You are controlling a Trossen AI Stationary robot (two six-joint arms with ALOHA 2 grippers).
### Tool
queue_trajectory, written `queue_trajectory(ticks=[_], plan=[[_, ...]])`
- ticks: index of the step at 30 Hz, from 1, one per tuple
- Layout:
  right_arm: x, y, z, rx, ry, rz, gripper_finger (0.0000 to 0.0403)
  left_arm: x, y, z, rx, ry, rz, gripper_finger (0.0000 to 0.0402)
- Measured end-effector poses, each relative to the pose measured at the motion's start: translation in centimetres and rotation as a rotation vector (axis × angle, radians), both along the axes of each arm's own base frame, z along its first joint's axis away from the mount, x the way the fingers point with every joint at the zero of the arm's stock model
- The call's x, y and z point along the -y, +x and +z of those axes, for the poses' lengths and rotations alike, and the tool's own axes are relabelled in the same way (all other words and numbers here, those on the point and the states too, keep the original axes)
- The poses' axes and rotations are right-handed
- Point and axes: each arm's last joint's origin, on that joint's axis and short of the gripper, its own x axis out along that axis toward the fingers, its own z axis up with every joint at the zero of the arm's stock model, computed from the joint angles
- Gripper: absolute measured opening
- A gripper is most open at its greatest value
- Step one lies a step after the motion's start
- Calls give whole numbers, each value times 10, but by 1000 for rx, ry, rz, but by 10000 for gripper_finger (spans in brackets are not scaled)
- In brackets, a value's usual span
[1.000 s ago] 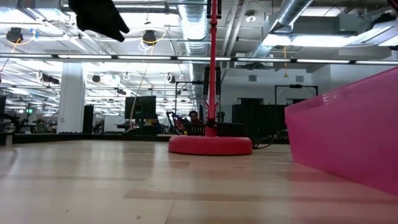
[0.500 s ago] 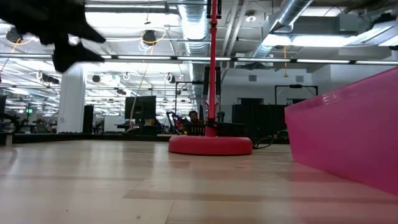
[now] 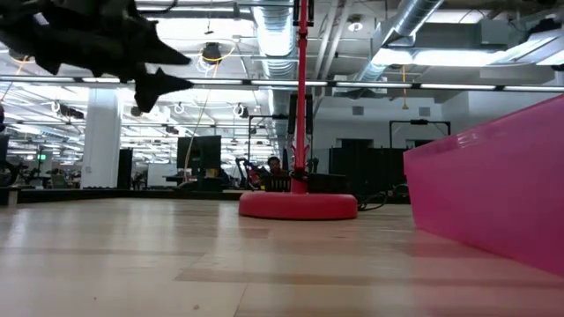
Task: Pick & Place Office items
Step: Return to Home Position
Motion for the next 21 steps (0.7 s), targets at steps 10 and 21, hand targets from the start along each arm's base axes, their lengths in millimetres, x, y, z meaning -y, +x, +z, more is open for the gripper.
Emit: queue_trajectory(ticks=[10,21], plan=[[-18,18,-11,13,45,-24,232,25,-38,-3,69,36,-31,172],[-18,22,-14,30,71,-59,232,45,-60,-18,13,183,81,130]])
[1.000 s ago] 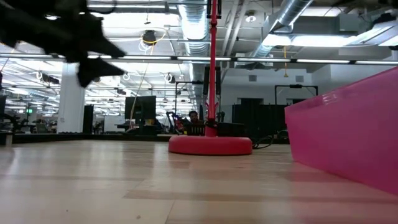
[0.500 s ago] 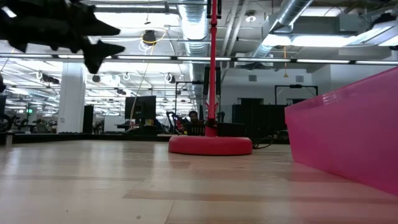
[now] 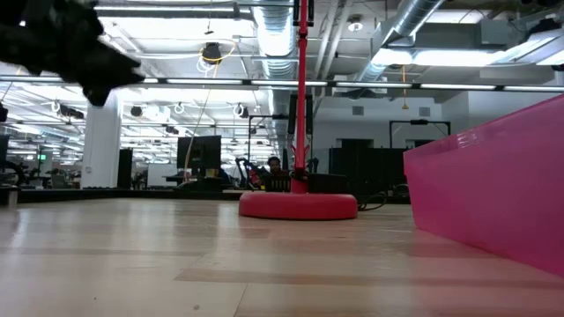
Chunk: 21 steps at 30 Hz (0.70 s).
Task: Pick & Place Office items
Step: Return to Home Position
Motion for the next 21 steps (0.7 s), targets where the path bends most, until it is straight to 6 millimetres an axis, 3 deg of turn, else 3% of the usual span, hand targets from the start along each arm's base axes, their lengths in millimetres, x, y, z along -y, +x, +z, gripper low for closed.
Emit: queue_trajectory(ticks=[4,12,16,21], plan=[[-1,0,-2,-42,37,38,232,1,1,-27,-20,-27,-4,129],[-12,-5,-6,-193,213,220,232,-1,4,-27,-12,38,35,129],[-29,-19,-10,-337,397,387,232,-4,9,-34,-111,103,75,129],[-68,-31,-21,-593,630,660,232,-10,15,-43,-234,122,212,129]])
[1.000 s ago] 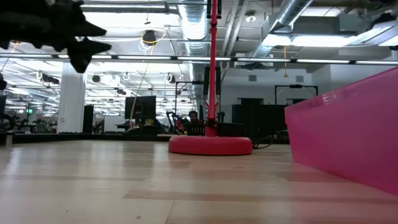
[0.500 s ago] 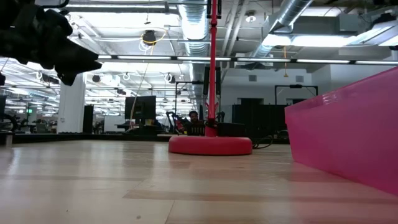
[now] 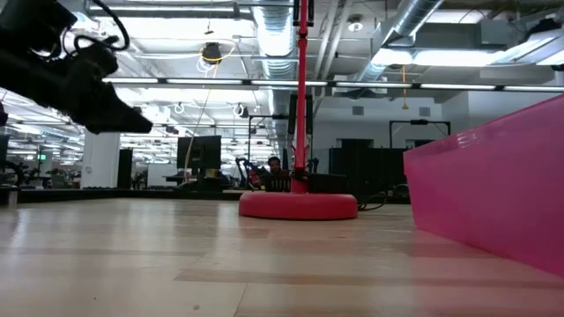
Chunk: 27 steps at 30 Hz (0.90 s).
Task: Pick & Place Office items
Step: Return to Home Position
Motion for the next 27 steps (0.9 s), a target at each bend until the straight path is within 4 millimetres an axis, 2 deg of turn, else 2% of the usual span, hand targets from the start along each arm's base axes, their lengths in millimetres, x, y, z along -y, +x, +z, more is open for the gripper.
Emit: queue_trajectory(ticks=[2,5,7,9,11,15,18,20,22,24,27], plan=[[-18,9,-5,2,64,102,232,0,2,-4,-38,-9,4,129],[-42,44,-29,42,95,270,232,0,5,-9,-97,-11,4,129],[-47,71,-54,60,56,392,232,0,6,-12,-129,-12,5,129],[-39,100,-77,101,-29,476,232,0,7,-14,-154,-12,5,129],[-15,132,-94,182,-152,506,232,0,8,-16,-177,-12,5,129],[57,202,-100,475,-389,432,232,0,9,-19,-188,-11,9,129],[113,231,-94,651,-497,380,232,0,11,-18,-181,-10,9,129],[139,239,-79,822,-539,346,232,0,11,-18,-180,-10,9,129],[156,233,-64,987,-598,302,232,0,11,-18,-180,-10,9,129],[164,215,-59,1093,-667,252,232,0,11,-17,-168,-10,9,129],[167,181,-71,1153,-731,184,232,0,12,-16,-159,-10,8,129]])
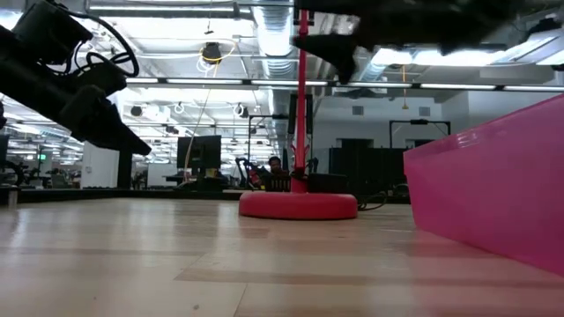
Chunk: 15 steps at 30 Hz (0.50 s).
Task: Pick & Place Office items
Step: Return to Home Position
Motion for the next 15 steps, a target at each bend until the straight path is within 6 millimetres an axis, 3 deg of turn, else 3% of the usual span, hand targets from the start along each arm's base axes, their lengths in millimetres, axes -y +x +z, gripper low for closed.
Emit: queue_trajectory(ticks=[5,15], plan=[[-3,-57,-25,18,-41,-33,232,0,1,2,20,0,-1,129],[-2,-145,-48,125,-153,-96,232,0,2,3,40,-1,-4,129]])
